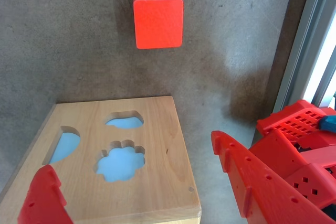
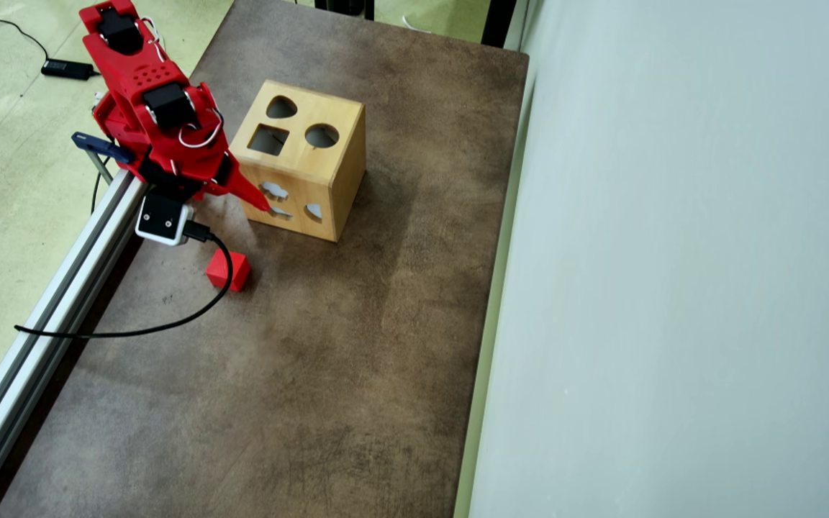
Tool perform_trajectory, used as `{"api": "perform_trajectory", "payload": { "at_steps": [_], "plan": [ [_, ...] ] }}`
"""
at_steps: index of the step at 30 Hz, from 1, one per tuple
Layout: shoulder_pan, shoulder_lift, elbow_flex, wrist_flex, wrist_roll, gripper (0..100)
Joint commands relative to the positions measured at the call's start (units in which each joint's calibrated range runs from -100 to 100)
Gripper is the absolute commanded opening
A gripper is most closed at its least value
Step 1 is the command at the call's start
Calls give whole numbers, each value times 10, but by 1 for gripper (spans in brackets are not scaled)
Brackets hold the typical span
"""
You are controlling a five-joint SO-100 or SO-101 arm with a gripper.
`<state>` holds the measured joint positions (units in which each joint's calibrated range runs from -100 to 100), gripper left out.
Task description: Pick and place the red cube on the square hole
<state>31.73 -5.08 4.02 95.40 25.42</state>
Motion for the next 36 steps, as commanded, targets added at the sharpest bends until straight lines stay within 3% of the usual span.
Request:
{"api": "perform_trajectory", "payload": {
  "at_steps": [1,23,36],
  "plan": [
    [4,4,-12,3,-1,43],
    [24,149,-12,-53,5,43],
    [30,156,-11,-71,42,43]
  ]
}}
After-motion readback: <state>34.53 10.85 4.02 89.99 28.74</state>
